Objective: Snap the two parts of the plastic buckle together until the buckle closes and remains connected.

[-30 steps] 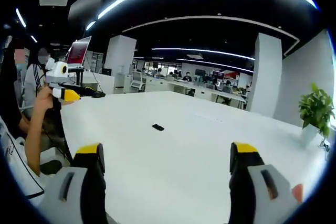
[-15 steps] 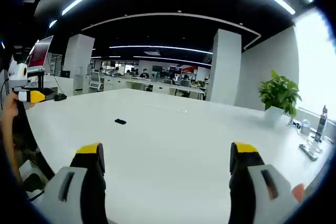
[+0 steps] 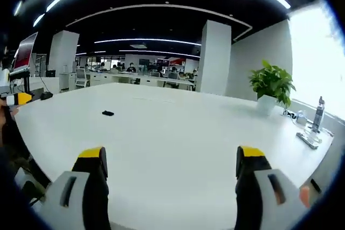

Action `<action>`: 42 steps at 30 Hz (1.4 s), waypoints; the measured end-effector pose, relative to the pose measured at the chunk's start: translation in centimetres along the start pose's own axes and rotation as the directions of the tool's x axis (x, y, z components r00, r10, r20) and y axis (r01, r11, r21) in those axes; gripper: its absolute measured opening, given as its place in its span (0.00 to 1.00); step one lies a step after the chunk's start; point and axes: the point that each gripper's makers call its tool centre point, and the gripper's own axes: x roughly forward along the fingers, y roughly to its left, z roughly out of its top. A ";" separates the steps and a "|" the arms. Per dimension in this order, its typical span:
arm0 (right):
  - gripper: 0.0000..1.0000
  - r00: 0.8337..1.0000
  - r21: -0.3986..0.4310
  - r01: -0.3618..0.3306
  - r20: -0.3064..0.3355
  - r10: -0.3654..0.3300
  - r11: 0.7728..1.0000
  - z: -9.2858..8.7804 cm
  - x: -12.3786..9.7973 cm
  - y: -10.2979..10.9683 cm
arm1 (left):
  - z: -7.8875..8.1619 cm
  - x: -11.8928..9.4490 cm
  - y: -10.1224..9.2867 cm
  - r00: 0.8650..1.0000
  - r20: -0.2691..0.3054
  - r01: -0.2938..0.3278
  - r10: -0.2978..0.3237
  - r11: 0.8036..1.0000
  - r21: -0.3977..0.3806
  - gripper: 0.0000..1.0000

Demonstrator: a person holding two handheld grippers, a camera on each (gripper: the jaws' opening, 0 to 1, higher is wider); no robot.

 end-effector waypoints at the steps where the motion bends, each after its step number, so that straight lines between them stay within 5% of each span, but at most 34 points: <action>1: 1.00 1.000 0.001 -0.003 0.001 0.003 1.000 0.0 0.0 0.1 | 0.0 -0.1 0.2 1.000 0.005 -0.012 0.012 1.000 -0.005 0.91; 12: 1.00 0.999 0.019 0.007 0.040 -0.007 1.000 0.8 -0.7 -0.1 | -0.7 0.4 1.3 0.999 -0.005 -0.044 0.044 0.998 -0.043 0.99; 42: 1.00 0.996 0.031 0.008 0.084 -0.011 0.999 1.6 -1.7 -0.5 | -0.6 0.6 -1.3 0.999 -0.032 0.021 -0.020 0.999 0.032 0.97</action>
